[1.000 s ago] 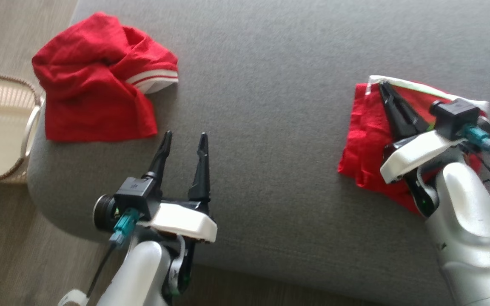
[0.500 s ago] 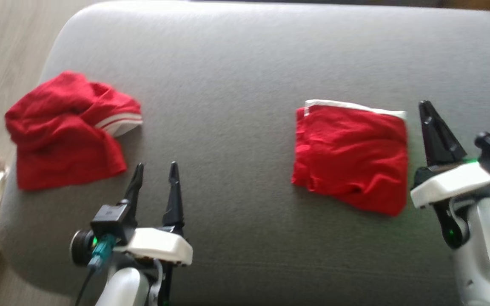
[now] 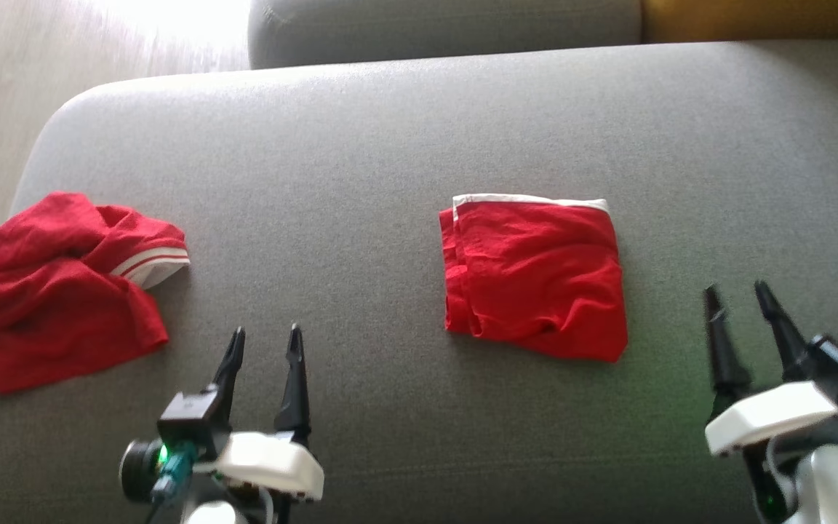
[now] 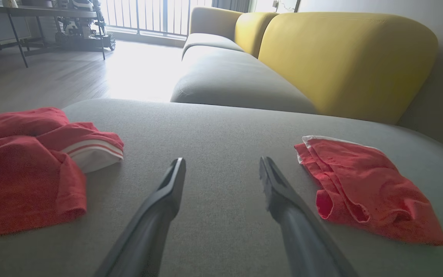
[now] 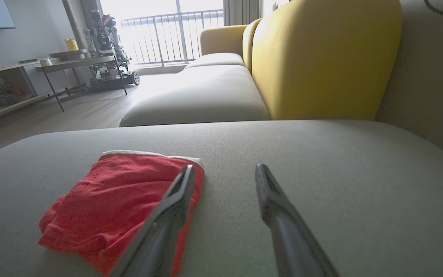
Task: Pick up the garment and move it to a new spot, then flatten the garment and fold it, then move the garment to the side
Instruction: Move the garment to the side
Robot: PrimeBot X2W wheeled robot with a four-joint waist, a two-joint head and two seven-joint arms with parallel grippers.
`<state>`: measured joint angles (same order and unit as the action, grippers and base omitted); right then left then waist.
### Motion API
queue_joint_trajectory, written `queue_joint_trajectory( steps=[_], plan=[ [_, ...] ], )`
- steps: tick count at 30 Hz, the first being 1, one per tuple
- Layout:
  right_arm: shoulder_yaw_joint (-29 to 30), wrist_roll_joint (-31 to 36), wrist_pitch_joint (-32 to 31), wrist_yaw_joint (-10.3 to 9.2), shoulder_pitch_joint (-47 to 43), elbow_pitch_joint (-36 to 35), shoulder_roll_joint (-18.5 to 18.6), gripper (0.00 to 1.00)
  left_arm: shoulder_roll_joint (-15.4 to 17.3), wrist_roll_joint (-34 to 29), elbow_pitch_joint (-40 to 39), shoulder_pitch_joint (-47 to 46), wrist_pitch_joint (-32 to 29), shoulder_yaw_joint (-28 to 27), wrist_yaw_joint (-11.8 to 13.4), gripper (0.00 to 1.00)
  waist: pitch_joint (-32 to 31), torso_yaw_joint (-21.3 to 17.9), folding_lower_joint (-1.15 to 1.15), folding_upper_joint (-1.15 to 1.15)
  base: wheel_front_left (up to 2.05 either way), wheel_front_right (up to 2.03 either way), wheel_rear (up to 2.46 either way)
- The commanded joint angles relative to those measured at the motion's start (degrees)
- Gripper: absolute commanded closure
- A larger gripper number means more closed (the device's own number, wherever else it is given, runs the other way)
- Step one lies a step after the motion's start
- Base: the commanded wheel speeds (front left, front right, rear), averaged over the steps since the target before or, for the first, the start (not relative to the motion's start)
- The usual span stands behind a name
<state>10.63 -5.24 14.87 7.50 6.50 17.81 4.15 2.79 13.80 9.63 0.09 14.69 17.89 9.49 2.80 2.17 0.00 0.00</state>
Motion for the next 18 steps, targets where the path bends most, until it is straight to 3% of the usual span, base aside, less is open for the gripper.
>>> queue_joint_trajectory(
  steps=[1,18],
  plan=[
    [-1.11,0.13,0.13,-0.01,0.26,-1.21,-0.43,0.00,0.09,-0.04,-1.45,-0.60,0.31,-1.92,-0.07,0.00,-0.45,-0.35,0.00,0.00,0.00,0.00,0.00],
    [-0.60,-1.35,0.13,-0.01,-0.43,-0.72,-1.25,0.00,0.09,-0.15,-2.58,0.49,0.31,-2.01,-0.04,0.00,-0.35,-0.04,0.00,0.00,0.00,0.00,0.00]
  ],
)
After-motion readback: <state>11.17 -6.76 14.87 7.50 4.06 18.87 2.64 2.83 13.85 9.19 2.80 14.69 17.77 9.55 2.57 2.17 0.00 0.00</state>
